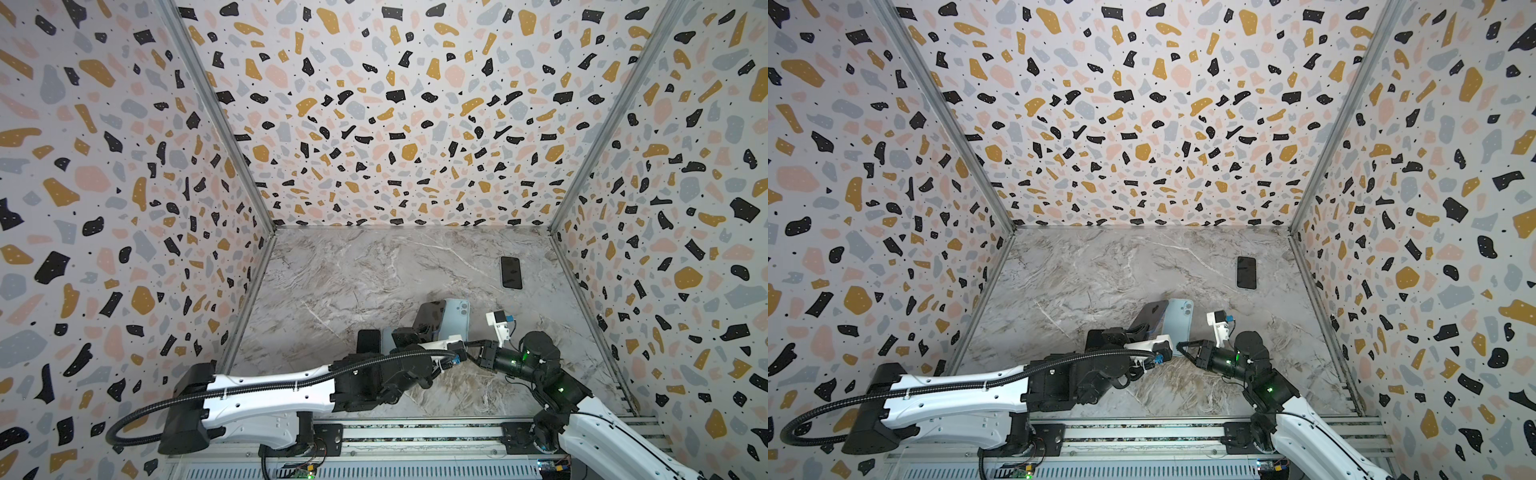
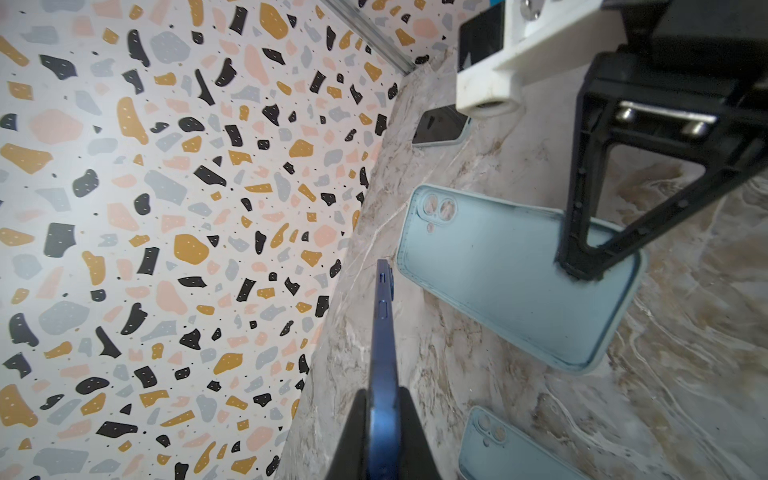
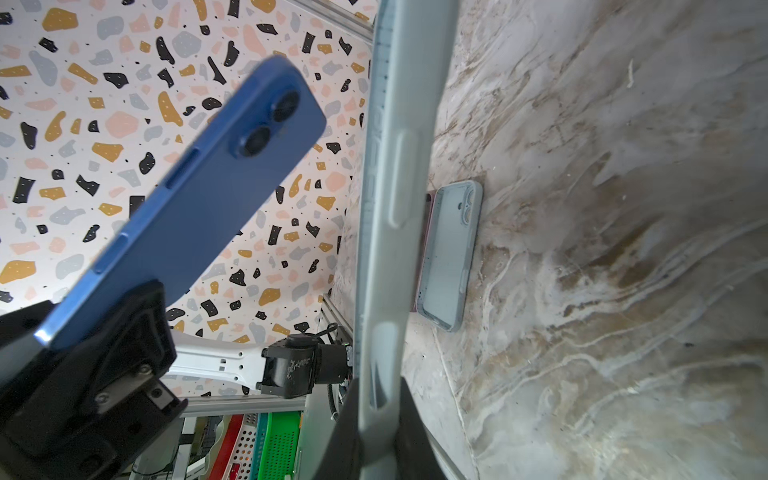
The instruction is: Take the phone out of the phone case
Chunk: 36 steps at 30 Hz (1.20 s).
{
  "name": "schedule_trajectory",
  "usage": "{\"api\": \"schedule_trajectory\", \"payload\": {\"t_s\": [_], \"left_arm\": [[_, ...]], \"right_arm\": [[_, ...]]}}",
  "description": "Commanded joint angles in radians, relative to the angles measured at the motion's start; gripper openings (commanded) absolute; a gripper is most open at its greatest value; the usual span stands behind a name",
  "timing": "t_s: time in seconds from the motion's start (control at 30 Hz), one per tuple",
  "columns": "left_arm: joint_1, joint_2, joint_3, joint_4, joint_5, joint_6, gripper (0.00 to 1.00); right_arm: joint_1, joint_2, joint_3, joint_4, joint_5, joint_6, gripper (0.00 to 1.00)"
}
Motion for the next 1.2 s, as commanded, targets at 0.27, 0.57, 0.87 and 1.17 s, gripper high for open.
{"api": "schedule_trajectory", "payload": {"t_s": [0.27,0.57,0.87,1.17], "left_arm": [[-0.029,0.187,-0.031,0.001,-0.065,-0.168,0.0],[-0.029,0.314,-0.069,0.061,-0.074,-0.167,0.0],[-0.029,0.39,-0.084,0.073,-0.066,-0.179,0.0],[-0.029,0.443,-0.101,0.083,-0.034,-0.181,0.09]], "right_arm": [[-0.02,0.104,0.032,-0.068,-0.096,-0.106,0.0],[-0.032,0.172,0.011,-0.066,-0.118,-0.139,0.0],[-0.033,0.224,-0.016,-0.049,-0.123,-0.158,0.0],[-0.055,0.336,0.0,-0.028,-0.118,-0.199,0.0]]}}
